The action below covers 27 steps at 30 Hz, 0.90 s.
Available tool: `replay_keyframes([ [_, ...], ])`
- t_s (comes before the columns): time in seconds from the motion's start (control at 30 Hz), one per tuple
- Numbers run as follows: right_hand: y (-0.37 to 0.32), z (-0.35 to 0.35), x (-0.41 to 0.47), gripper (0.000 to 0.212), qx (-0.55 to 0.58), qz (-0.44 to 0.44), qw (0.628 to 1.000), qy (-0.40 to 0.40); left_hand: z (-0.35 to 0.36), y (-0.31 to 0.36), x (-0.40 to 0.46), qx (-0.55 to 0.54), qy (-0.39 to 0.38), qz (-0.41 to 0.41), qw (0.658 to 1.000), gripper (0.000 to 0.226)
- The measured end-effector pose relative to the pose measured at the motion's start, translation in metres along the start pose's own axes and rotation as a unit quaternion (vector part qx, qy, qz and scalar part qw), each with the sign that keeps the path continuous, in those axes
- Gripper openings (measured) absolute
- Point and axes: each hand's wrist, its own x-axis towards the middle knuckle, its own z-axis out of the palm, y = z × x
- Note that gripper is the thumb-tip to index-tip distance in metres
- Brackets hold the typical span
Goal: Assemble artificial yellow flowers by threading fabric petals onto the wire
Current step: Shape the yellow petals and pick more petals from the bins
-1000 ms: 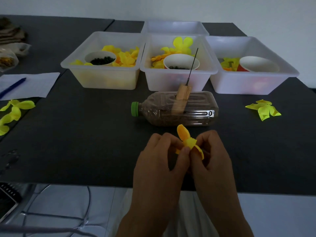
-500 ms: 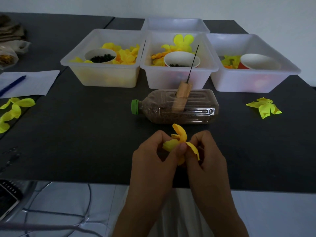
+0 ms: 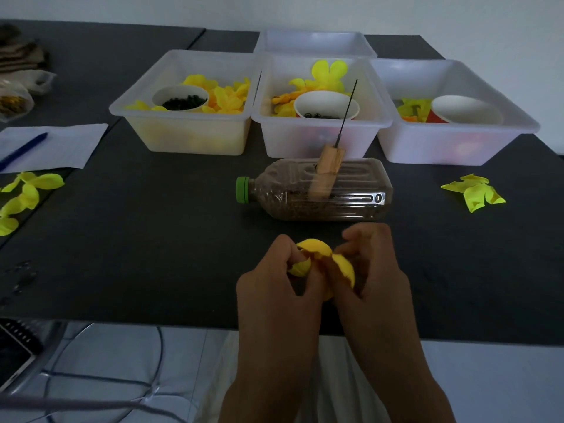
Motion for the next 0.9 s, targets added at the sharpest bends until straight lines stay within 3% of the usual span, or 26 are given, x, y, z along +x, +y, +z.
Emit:
replay_keyframes([
  [0.17, 0.002, 0.002, -0.001, 0.013, -0.061, -0.023, 0.998, 0.023, 0.003, -0.002, -0.003, 0.025, -0.022, 0.004, 0.999, 0.032],
  [0.43, 0.009, -0.009, 0.005, 0.018, -0.074, 0.068, 0.992, 0.08, 0.004, 0.001, -0.009, 0.014, -0.043, 0.026, 0.999, 0.035],
  [0.67, 0.012, -0.014, 0.013, 0.018, -0.063, 0.133, 0.989, -0.02, 0.001, -0.003, -0.004, -0.054, -0.024, -0.022, 0.998, 0.024],
  [0.9, 0.008, -0.002, 0.005, 0.023, -0.108, 0.095, 0.988, -0.054, 0.005, -0.008, -0.002, -0.039, -0.092, -0.082, 0.992, 0.019],
])
